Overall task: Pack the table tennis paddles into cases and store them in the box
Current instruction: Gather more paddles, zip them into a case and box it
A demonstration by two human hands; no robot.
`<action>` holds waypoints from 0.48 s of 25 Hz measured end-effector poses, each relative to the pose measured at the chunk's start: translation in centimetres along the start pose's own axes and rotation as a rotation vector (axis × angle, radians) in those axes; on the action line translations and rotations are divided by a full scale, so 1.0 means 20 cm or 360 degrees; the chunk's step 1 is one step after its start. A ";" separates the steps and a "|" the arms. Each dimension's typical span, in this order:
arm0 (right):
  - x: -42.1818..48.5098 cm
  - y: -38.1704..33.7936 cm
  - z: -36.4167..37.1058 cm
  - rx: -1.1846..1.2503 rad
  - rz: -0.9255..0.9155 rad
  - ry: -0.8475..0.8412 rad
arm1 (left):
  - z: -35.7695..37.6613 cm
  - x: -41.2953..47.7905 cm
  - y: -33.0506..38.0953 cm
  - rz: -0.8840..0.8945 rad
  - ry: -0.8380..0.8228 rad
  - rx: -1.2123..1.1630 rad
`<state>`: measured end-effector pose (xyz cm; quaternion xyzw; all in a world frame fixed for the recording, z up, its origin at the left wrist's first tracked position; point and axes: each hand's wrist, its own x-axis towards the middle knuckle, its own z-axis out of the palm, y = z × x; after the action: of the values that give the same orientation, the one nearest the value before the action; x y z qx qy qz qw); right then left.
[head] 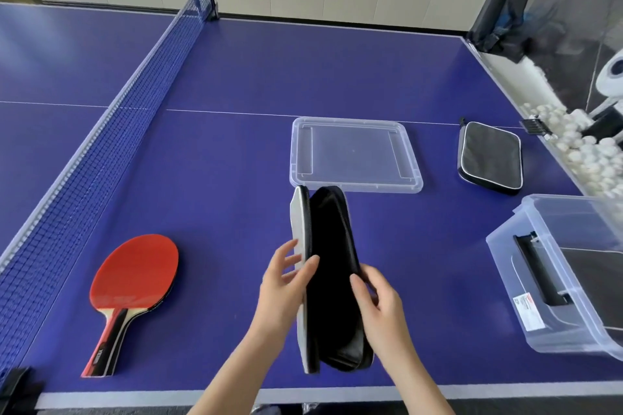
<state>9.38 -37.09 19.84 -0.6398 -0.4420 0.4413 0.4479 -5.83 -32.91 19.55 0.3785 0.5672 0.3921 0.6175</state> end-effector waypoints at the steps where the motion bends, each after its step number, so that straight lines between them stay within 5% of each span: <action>1: 0.02 0.01 -0.04 -0.0016 0.0012 0.0036 | -0.04 0.00 0.01 0.0036 0.0056 -0.0033; 5: 0.13 0.12 -0.25 0.0141 0.0160 0.0193 | -0.27 0.08 -0.04 0.0076 0.0485 0.0133; 12: 0.33 0.46 -0.56 -0.0095 0.0503 0.0267 | -0.52 0.28 -0.25 -0.0265 0.0679 0.0102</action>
<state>23.09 -34.64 12.18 -0.7488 -0.3100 0.4380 0.3891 -15.72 -29.59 11.92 0.2585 0.7263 0.3927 0.5015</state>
